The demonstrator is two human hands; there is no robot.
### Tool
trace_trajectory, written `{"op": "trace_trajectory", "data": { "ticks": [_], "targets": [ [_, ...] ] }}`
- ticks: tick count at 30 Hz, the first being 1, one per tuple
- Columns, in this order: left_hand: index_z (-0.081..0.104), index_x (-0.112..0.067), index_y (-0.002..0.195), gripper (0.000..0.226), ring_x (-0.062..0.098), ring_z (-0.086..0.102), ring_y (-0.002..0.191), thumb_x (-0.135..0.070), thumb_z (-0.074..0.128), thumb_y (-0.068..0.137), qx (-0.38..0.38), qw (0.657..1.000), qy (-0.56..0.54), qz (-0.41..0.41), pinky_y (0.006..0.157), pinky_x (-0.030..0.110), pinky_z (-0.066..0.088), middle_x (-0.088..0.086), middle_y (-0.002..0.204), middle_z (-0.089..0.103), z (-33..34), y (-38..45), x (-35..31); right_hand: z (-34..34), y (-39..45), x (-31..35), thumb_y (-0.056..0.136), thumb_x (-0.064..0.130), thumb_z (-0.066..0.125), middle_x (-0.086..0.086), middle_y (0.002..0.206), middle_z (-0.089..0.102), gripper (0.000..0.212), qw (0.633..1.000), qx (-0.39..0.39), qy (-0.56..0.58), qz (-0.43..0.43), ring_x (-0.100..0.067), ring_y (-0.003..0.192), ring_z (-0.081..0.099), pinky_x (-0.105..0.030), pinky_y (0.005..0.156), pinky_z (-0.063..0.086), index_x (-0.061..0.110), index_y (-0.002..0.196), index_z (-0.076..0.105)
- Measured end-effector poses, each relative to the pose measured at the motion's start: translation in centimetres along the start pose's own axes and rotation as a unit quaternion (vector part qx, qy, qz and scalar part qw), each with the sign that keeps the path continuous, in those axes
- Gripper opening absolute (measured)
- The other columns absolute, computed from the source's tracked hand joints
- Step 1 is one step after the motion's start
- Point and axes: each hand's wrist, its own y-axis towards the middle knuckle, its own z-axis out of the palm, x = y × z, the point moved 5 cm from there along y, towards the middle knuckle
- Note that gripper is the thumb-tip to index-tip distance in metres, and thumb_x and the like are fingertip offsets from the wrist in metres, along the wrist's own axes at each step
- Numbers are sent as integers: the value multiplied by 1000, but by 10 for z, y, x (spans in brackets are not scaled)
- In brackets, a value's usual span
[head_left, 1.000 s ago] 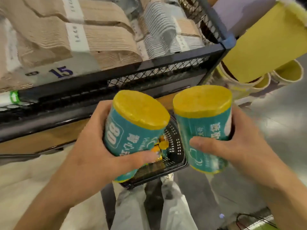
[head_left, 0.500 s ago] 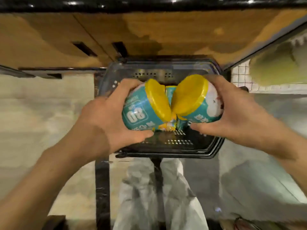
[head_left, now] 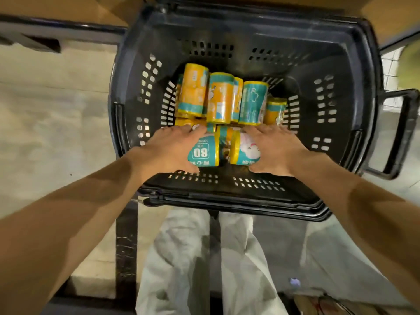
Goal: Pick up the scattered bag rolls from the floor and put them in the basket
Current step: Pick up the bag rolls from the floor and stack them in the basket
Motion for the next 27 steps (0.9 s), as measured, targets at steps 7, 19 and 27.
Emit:
{"op": "trace_trajectory", "data": {
  "ticks": [7, 19, 27],
  "targets": [
    [27, -30, 143, 97, 24, 54, 119, -54, 83, 68, 18, 999, 39, 0, 99, 45, 43, 1, 133, 53, 32, 41, 25, 43, 33, -3, 76, 47, 80, -6, 148, 44, 97, 999, 29, -13, 30, -33, 134, 43, -49, 110, 36, 27, 151, 22],
    [23, -24, 149, 98, 25, 37, 134, -51, 79, 74, 19, 998, 55, 5, 110, 44, 35, 4, 147, 40, 74, 69, 32, 78, 66, 3, 78, 50, 77, -7, 147, 43, 102, 999, 2, -32, 15, -32, 132, 43, -44, 109, 36, 23, 155, 16],
    [22, -21, 152, 93, 26, 37, 131, -53, 73, 81, 6, 998, 70, 9, 109, 42, 36, 7, 144, 37, 87, 72, 32, 92, 79, 14, 80, 48, 77, -10, 145, 41, 99, 998, -8, -59, 2, -33, 129, 42, -43, 107, 36, 18, 155, 19]
  ]
}}
